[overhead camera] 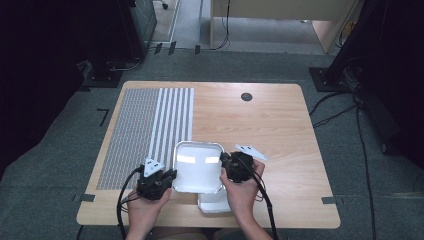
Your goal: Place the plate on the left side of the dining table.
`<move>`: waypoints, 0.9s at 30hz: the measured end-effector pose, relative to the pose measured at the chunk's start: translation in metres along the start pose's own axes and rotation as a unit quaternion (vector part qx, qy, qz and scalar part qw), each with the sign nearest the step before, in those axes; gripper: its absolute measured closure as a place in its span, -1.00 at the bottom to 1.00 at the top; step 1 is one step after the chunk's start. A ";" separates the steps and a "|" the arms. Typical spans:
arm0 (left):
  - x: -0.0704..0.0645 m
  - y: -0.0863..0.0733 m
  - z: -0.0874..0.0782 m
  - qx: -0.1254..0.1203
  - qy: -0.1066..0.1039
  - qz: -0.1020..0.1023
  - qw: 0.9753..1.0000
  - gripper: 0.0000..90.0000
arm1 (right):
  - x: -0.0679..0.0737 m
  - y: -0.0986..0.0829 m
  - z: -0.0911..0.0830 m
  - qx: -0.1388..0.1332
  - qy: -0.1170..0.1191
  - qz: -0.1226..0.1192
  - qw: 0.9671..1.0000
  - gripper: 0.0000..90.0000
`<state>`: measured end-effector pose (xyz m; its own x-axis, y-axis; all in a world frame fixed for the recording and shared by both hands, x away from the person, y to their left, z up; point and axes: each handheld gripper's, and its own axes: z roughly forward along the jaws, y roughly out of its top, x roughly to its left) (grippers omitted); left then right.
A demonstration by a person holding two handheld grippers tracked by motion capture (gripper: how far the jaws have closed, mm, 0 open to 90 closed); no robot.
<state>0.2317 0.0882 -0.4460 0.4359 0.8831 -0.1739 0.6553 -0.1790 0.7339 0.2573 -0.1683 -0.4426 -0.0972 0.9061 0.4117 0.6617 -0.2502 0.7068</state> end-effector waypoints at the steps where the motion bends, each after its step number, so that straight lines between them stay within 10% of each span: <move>1: 0.006 0.001 -0.001 -0.002 0.000 -0.007 1.000 0.92 | 0.003 0.001 0.002 0.000 0.002 0.000 1.000 0.98; 14: 0.064 0.008 -0.007 -0.018 0.026 -0.061 0.998 0.96 | 0.050 0.019 0.052 0.029 0.024 -0.002 0.999 0.99; 27: 0.108 0.021 -0.010 -0.012 0.051 -0.067 0.996 0.98 | 0.082 0.031 0.090 0.056 0.050 0.011 0.997 0.99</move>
<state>0.2861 0.1836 -0.4433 0.2800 0.9382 -0.2036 0.6882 -0.0483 0.7239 0.3366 -0.0715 -0.4387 -0.1523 0.8611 0.4852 0.7430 -0.2240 0.6307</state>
